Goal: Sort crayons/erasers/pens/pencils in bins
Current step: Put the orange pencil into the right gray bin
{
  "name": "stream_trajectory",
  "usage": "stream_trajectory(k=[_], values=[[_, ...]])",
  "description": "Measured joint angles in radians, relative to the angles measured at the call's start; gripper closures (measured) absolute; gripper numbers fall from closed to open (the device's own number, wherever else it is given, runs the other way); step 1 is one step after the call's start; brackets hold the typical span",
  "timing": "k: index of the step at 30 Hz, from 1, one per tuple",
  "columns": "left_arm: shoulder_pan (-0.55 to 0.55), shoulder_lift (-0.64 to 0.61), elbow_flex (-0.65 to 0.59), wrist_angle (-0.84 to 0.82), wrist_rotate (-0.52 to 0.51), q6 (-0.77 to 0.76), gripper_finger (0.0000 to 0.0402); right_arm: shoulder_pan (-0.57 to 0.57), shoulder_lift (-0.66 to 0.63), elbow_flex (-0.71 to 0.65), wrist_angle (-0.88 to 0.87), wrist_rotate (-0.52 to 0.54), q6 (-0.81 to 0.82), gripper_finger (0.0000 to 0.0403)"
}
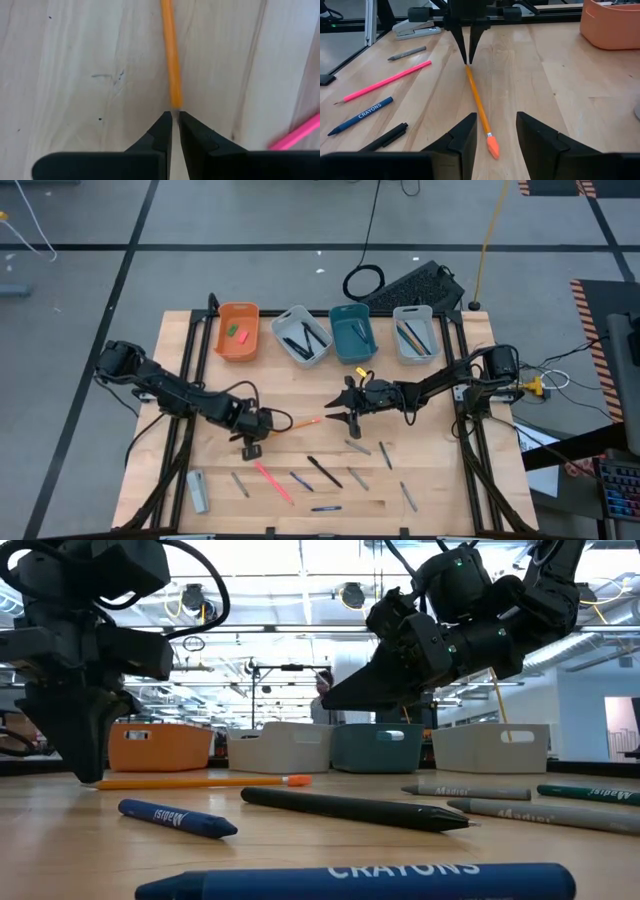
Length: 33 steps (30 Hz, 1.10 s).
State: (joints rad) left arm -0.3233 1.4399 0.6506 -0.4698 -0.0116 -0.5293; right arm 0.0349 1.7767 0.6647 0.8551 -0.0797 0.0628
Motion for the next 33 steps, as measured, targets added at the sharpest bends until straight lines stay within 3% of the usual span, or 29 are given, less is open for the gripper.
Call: stream_trajectory(k=[20,27,33], values=[[-0.016,-0.002,-0.035,0.034,-0.037,-0.023,0.0367,0.0,0.0,0.0,-0.045,0.036,0.0,0.0271],[-0.015,-0.002,-0.034,0.032,-0.024,-0.003,0.0367,0.0,0.0,0.0,-0.045,0.027,0.028,0.0215],[-0.05,-0.001,0.015,0.023,0.086,0.0,0.0367,0.0,0.001,0.005,-0.047,0.027,0.034,0.0182]])
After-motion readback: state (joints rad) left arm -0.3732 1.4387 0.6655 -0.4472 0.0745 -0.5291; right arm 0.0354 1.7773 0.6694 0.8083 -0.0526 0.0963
